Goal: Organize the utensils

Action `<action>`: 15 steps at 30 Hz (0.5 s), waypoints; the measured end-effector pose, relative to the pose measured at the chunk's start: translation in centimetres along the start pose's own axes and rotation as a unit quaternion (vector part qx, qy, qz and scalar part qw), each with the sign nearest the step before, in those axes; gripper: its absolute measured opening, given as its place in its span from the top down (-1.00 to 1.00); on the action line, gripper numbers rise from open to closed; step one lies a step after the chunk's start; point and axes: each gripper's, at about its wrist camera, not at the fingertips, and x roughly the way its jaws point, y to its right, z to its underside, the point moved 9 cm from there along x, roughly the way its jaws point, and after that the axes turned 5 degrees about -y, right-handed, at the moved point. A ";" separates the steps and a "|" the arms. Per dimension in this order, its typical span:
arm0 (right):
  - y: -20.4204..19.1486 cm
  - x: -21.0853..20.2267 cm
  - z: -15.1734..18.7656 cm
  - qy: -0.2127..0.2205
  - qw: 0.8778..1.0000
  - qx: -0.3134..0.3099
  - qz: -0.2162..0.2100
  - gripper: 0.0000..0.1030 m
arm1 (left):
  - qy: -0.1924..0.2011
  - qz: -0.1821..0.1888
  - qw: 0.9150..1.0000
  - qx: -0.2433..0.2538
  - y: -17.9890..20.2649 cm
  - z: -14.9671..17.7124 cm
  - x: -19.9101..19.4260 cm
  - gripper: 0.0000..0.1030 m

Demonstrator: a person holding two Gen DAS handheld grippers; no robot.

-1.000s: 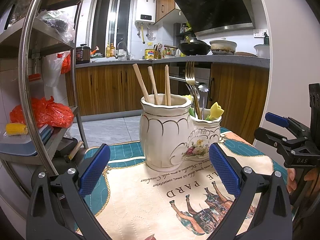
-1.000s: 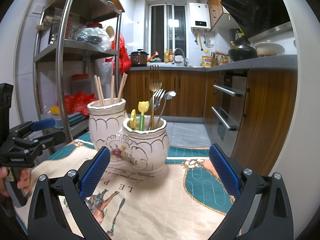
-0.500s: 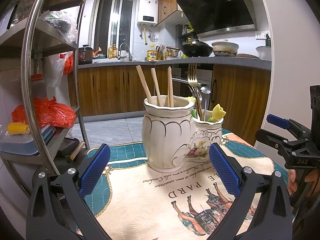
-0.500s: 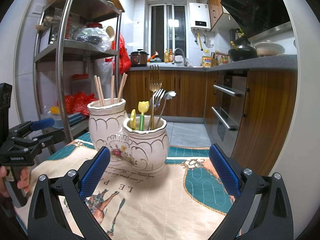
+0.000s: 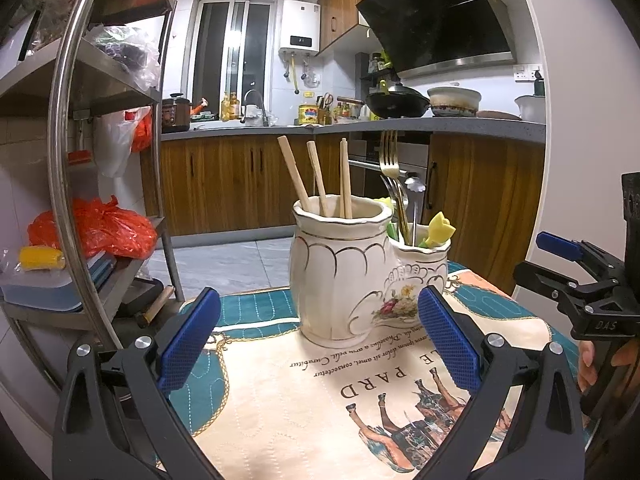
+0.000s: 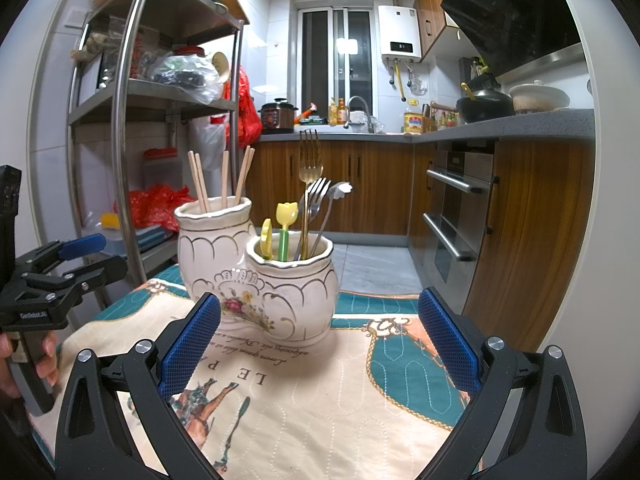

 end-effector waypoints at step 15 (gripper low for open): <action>0.0 -0.1 0.0 0.000 1.000 0.000 0.000 -0.91 | 0.000 -0.013 1.000 -0.004 -0.3 0.1 -0.1 -0.89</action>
